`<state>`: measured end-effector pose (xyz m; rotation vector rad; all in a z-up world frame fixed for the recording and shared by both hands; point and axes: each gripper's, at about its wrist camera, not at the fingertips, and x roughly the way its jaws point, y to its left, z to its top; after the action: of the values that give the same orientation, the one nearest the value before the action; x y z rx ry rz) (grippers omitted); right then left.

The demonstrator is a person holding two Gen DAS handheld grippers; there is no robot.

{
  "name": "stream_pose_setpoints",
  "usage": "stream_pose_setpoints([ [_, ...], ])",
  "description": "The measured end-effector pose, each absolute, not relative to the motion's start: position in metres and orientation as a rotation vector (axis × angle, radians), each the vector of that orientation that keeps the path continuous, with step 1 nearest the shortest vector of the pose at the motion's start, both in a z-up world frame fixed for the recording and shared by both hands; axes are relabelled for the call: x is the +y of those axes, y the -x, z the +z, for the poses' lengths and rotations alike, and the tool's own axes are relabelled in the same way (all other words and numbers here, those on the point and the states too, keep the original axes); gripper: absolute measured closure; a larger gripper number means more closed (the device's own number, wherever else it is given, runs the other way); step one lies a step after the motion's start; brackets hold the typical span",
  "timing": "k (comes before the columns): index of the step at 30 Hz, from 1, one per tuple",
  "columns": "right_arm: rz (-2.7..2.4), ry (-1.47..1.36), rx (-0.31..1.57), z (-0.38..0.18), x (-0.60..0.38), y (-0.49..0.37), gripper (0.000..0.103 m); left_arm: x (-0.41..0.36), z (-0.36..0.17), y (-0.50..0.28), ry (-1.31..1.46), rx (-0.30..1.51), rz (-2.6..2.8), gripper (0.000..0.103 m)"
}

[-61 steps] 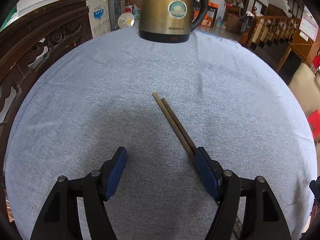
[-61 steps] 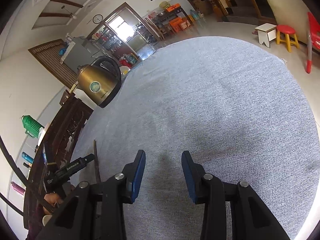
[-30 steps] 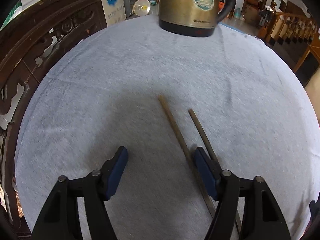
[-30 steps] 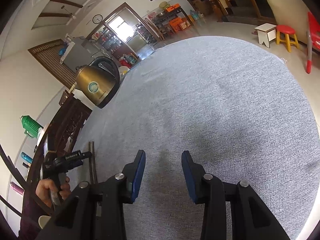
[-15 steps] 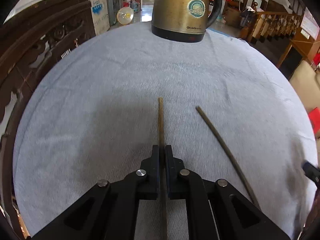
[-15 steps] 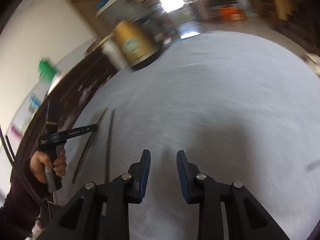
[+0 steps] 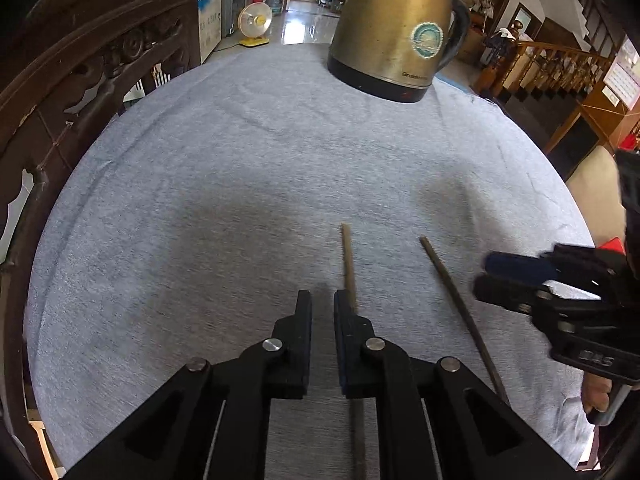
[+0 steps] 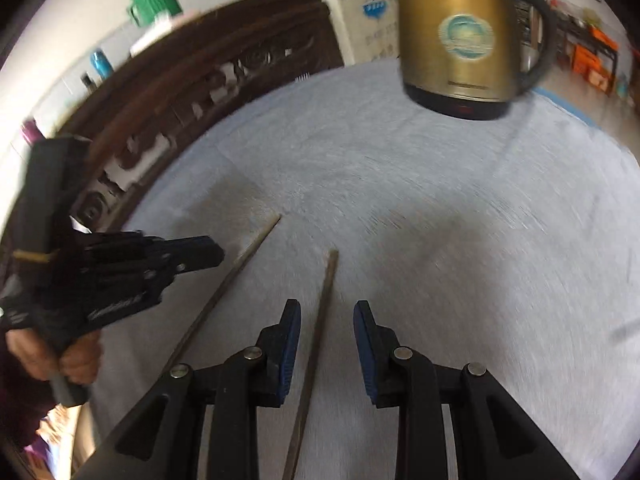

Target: Organize utensils

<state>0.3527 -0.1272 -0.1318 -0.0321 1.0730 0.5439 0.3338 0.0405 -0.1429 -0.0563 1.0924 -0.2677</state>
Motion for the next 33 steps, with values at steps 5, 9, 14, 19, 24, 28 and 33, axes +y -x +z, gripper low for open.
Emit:
stream_pose_setpoints([
  [5, 0.488, 0.192, 1.114, -0.148, -0.090, -0.369, 0.072, 0.048, -0.140, -0.343, 0.056, 1.091, -0.256, 0.093],
  [9, 0.452, 0.272, 1.064, -0.151, -0.082, -0.363, 0.095, 0.048, -0.138, -0.348, 0.063, 1.098, -0.265, 0.083],
  [14, 0.430, 0.233, 1.052, -0.153, -0.106, -0.354, 0.097, 0.027, -0.143, -0.359, 0.074, 1.116, -0.294, 0.064],
  [19, 0.381, 0.109, 1.041, -0.150, -0.150, -0.340, 0.097, 0.002, -0.155, -0.373, 0.021, 1.119, -0.284, 0.059],
  [24, 0.336, -0.049, 0.972, -0.134, -0.208, -0.315, 0.097, -0.003, -0.157, -0.374, -0.011, 1.115, -0.267, 0.098],
  [28, 0.291, -0.154, 0.888, -0.113, -0.242, -0.288, 0.097, 0.007, -0.145, -0.358, 0.028, 1.061, -0.243, 0.098],
  [33, 0.240, -0.246, 0.782, -0.082, -0.271, -0.249, 0.097, 0.015, -0.101, -0.316, 0.024, 0.925, -0.247, 0.098],
])
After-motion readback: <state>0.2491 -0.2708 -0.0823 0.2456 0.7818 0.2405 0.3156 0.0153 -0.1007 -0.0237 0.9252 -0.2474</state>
